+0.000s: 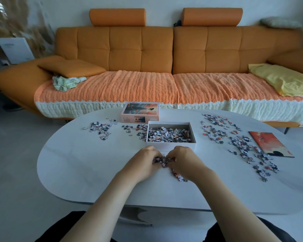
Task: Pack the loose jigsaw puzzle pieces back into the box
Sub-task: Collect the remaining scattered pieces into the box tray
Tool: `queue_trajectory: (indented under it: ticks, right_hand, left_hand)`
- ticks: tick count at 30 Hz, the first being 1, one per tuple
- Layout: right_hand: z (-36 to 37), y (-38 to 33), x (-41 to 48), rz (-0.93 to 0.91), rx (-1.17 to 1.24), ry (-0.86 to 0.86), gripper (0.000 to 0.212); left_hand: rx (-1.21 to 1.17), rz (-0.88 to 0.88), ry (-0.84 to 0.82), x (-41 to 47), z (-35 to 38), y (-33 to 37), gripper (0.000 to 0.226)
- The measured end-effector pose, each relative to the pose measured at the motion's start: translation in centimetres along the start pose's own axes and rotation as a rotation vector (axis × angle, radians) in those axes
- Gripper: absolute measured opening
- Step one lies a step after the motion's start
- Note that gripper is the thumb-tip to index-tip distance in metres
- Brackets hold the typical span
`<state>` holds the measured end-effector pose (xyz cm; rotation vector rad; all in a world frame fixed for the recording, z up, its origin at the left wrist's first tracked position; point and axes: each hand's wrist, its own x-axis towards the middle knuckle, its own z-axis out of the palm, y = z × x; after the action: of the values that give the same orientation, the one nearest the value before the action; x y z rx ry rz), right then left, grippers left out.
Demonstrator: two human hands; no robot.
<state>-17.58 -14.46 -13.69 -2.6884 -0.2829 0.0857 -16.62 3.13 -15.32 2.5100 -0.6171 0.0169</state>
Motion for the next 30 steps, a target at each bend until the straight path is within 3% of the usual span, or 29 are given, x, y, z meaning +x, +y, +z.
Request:
queue_trajectory:
  ticks: [6,10,17,23,30]
  right_hand:
    - [-1.7,0.3,0.3,-0.024,0.058,0.039,0.014]
    - [-3.6,0.8,1.2,-0.085,0.075,0.163,0.013]
    - [-3.9,2.4,3.9,-0.038,-0.023,0.361,0.016]
    - [-3.0,3.6,5.0,0.025,-0.185,0.224,0.026]
    - [-3.7,3.4,5.0,0.006,-0.127,0.378,0.021]
  left_hand:
    - [-0.095,-0.009,0.037,1.1,-1.2,0.4,0.013]
    - [-0.185,0.021,0.129,2.7,-2.4,0.8,0.016]
    - [-0.176,0.055,0.288,6.8,-2.1,0.5,0.018]
    - [-0.006,0.019,0.099,8.4,-0.9,0.4,0.036]
    - [0.067,0.069,0.157,7.6,-1.2,0.1,0.02]
